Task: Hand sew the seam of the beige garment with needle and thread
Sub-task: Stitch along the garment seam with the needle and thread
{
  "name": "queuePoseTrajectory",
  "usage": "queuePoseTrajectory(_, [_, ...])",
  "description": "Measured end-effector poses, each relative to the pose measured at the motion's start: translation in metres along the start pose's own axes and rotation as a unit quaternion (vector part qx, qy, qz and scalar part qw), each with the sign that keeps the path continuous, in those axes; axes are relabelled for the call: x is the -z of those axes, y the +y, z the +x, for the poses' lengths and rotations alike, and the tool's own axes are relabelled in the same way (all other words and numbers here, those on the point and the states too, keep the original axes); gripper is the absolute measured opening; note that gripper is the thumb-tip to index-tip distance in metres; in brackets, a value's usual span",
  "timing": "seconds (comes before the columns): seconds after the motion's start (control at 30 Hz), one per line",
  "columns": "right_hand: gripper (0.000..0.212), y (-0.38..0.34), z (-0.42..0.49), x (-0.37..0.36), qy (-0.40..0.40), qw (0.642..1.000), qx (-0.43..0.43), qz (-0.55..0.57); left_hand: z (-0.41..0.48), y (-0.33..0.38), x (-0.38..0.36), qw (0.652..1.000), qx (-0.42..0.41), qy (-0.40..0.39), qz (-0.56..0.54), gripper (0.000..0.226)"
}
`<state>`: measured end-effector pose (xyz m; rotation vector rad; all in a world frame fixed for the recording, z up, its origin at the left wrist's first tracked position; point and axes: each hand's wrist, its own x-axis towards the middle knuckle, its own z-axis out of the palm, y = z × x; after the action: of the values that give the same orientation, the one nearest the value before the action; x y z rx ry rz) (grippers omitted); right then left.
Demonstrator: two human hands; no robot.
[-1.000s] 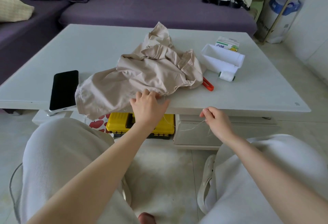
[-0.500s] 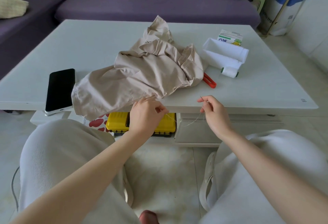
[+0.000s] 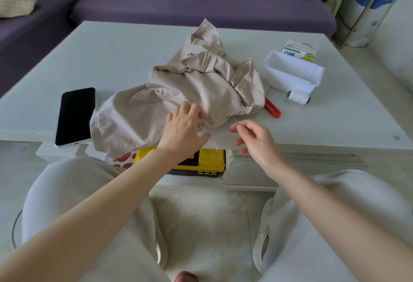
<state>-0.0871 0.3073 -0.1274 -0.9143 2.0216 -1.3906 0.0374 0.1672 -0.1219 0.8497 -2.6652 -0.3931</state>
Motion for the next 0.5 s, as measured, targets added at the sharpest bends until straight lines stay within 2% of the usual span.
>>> queuePoseTrajectory(0.07, [0.02, -0.008, 0.006, -0.003, -0.034, 0.993, -0.079, 0.076, 0.005, 0.0, -0.004, 1.0, 0.006, -0.01, -0.008, 0.04])
queuePoseTrajectory(0.2, [0.017, -0.019, 0.023, -0.003, -0.08, 0.972, -0.139, 0.172, 0.01, 0.003, -0.01, 0.999, 0.0, -0.006, -0.034, 0.033])
queuePoseTrajectory(0.3, [0.016, -0.025, 0.035, -0.003, -0.091, 0.961, -0.158, 0.209, 0.011, 0.002, -0.011, 0.999, -0.01, 0.003, -0.039, 0.029])
queuePoseTrajectory(0.5, [0.018, -0.036, 0.056, 0.006, -0.061, 0.967, -0.143, 0.203, 0.015, -0.003, -0.013, 0.999, -0.031, 0.026, -0.03, 0.021])
